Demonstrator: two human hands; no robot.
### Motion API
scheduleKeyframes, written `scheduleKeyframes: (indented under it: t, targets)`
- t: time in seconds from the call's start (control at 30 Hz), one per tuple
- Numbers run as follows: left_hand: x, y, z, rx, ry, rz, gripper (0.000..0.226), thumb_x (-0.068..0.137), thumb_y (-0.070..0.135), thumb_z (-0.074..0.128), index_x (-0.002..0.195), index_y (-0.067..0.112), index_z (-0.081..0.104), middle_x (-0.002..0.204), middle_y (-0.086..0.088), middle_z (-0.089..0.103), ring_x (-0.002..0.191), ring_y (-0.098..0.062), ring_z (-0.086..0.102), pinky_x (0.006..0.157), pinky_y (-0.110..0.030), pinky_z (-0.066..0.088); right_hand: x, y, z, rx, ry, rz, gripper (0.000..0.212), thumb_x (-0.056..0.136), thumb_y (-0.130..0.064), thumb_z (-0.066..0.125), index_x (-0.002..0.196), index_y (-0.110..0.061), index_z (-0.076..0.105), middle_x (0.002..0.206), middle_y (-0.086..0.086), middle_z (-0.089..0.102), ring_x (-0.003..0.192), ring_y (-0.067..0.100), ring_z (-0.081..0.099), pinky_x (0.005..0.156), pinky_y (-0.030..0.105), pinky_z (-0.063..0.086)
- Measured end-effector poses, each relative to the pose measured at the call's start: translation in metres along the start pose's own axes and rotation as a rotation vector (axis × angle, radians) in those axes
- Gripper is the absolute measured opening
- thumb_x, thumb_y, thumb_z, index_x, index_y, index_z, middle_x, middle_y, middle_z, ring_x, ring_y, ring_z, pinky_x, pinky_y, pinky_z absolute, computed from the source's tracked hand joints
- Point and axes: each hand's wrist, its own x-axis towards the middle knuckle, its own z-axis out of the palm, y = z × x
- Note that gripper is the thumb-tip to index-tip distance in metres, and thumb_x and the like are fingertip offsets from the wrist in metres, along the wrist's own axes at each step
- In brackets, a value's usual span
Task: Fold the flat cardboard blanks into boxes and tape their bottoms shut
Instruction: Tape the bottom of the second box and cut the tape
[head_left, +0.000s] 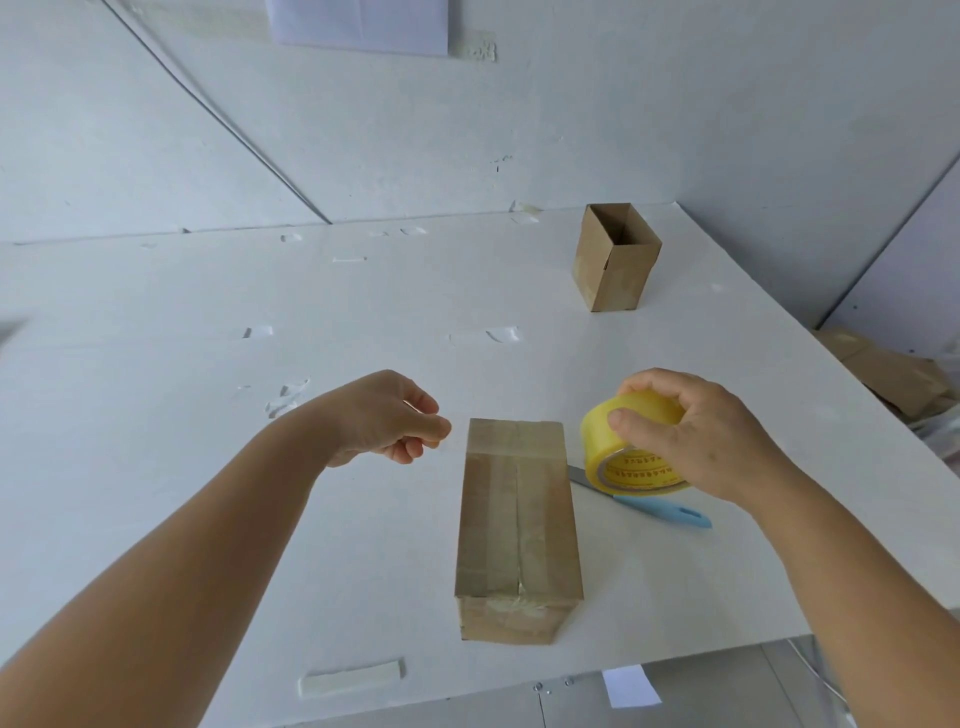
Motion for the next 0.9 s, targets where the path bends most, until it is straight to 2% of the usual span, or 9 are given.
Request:
scheduleKeyframes:
  t: [0.33,0.53,0.6,0.67,0.8,0.83,0.9]
  targets:
    - [0.013,-0.014,0.005,-0.03,-0.047,-0.008,0.014,0.084,0.01,0.069,0.094,0.003,0.063,0.072,-0.005,0.066,0.061,-0.015,0.056,0.065,-0.028,0.051,0.004,0.016,0.012,0.058,-0.048,0.075,0.027,0.063,-0.057,0.057,0.087,-0.045,0.06,0.096,-0.013,0.062,0.09,0.009,0.056,0.068,0.021,0.041]
    - [0.021,-0.025,0.018,-0.116,-0.16,-0.059,0.01,0.089,0.013,0.065,0.091,0.004,0.065,0.073,-0.002,0.063,0.064,-0.012,0.056,0.066,-0.024,0.052,0.006,0.026,0.031,0.135,-0.092,0.101,0.013,0.078,-0.046,0.067,0.089,-0.041,0.062,0.089,-0.01,0.066,0.088,0.012,0.062,0.071,0.025,0.044]
    - [0.023,-0.028,0.019,-0.154,-0.161,-0.07,0.015,0.089,0.016,0.066,0.096,0.004,0.063,0.076,-0.003,0.066,0.065,-0.013,0.058,0.067,-0.025,0.053,0.006,0.026,0.034,0.142,-0.09,0.103,0.019,0.075,-0.049,0.066,0.091,-0.041,0.062,0.092,-0.01,0.065,0.089,0.012,0.062,0.071,0.025,0.044]
    - [0.024,-0.029,0.018,-0.14,-0.137,-0.086,0.027,0.086,0.022,0.07,0.105,0.005,0.059,0.083,-0.006,0.069,0.066,-0.014,0.06,0.068,-0.026,0.054,0.007,0.025,0.035,0.137,-0.085,0.106,0.027,0.067,-0.054,0.061,0.092,-0.042,0.062,0.096,-0.009,0.064,0.09,0.011,0.06,0.071,0.025,0.043]
    - [0.018,-0.031,0.019,0.074,-0.072,-0.154,0.05,0.079,0.045,0.072,0.11,0.012,0.05,0.095,-0.01,0.067,0.073,-0.017,0.064,0.068,-0.029,0.054,0.006,0.024,0.034,0.127,-0.08,0.105,0.031,0.064,-0.056,0.059,0.091,-0.042,0.061,0.101,-0.006,0.062,0.091,0.012,0.058,0.07,0.025,0.041]
    - [0.017,-0.031,0.021,0.104,-0.022,-0.144,0.048,0.08,0.045,0.072,0.109,0.013,0.051,0.094,-0.009,0.067,0.074,-0.018,0.064,0.071,-0.031,0.055,0.006,0.024,0.034,0.126,-0.079,0.103,0.032,0.064,-0.056,0.059,0.092,-0.041,0.061,0.101,-0.006,0.061,0.091,0.012,0.057,0.07,0.025,0.041]
    - [0.011,-0.027,0.027,0.121,0.136,-0.03,0.028,0.087,0.036,0.064,0.102,0.013,0.056,0.092,-0.008,0.068,0.079,-0.02,0.065,0.081,-0.038,0.056,0.006,0.024,0.036,0.124,-0.077,0.103,0.035,0.064,-0.057,0.058,0.095,-0.041,0.061,0.103,-0.007,0.061,0.093,0.012,0.057,0.072,0.025,0.042]
